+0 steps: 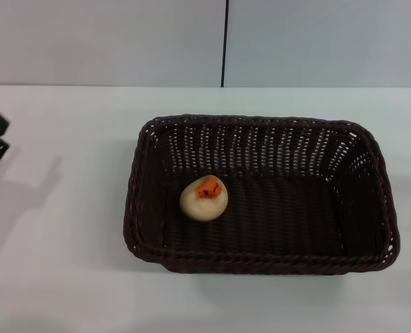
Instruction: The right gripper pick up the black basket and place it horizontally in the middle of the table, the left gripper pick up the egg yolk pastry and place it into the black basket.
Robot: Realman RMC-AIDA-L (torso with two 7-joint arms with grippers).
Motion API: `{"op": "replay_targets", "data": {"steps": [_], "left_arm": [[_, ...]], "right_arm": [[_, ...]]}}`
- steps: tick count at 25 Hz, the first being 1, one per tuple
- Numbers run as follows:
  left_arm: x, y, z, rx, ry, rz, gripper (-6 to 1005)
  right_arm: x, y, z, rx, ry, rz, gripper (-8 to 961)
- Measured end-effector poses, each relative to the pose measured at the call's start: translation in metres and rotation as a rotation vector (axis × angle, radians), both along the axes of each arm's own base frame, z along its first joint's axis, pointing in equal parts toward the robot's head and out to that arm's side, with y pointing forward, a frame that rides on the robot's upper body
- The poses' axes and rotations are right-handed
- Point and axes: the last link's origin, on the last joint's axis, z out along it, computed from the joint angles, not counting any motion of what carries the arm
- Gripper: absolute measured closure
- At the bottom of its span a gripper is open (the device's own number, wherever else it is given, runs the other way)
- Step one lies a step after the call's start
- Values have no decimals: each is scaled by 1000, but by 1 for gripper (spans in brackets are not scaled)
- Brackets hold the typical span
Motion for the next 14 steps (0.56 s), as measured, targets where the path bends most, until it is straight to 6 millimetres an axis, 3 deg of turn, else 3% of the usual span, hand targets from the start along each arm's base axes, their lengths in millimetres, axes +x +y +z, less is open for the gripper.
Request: {"op": "replay_targets", "data": {"steps": [5, 14], "left_arm": [[-12, -8, 3, 34, 7, 77, 181], [-14, -13, 1, 66, 62, 95, 181]], "right_arm": [[-2, 1, -4, 69, 1, -46, 220], [-11, 10, -4, 83, -3, -5, 220]]}}
